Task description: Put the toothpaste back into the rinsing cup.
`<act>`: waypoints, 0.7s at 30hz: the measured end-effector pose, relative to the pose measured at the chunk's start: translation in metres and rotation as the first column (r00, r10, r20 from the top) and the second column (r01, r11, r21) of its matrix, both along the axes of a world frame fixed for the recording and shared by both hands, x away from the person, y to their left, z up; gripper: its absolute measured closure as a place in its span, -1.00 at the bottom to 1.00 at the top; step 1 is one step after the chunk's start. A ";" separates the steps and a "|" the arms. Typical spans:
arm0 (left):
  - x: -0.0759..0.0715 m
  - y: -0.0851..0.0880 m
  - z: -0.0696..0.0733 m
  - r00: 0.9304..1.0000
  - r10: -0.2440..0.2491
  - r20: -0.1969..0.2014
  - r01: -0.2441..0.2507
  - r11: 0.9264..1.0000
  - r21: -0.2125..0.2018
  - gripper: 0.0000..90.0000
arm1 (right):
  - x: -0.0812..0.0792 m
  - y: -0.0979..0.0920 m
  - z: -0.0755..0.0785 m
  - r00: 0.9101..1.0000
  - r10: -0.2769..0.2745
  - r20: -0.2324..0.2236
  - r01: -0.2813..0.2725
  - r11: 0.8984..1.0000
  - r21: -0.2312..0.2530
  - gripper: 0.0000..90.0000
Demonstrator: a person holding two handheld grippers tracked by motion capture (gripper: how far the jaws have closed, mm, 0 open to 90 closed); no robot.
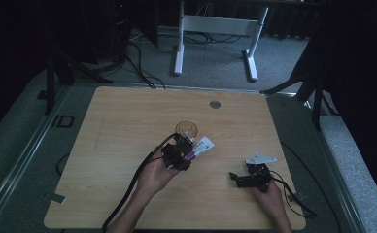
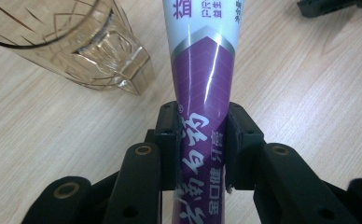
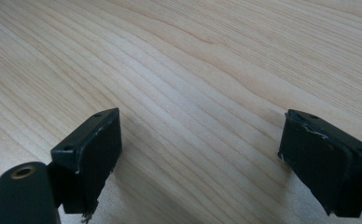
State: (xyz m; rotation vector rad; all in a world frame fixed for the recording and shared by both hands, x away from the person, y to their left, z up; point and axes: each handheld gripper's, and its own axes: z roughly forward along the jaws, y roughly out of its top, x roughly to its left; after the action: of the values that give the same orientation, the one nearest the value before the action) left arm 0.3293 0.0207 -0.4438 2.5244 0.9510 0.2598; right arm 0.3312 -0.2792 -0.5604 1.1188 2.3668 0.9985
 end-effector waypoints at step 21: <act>0.001 0.017 0.022 0.994 0.051 0.093 -0.044 0.996 -0.084 0.57 | 0.000 0.000 0.000 1.000 -0.002 -0.001 0.002 1.000 0.001 -0.72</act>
State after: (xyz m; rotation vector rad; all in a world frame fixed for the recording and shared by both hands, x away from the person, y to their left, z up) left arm 0.3300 0.0381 -0.4221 2.3955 0.9654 0.3454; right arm 0.3311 -0.2791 -0.5604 1.1217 2.3660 0.9986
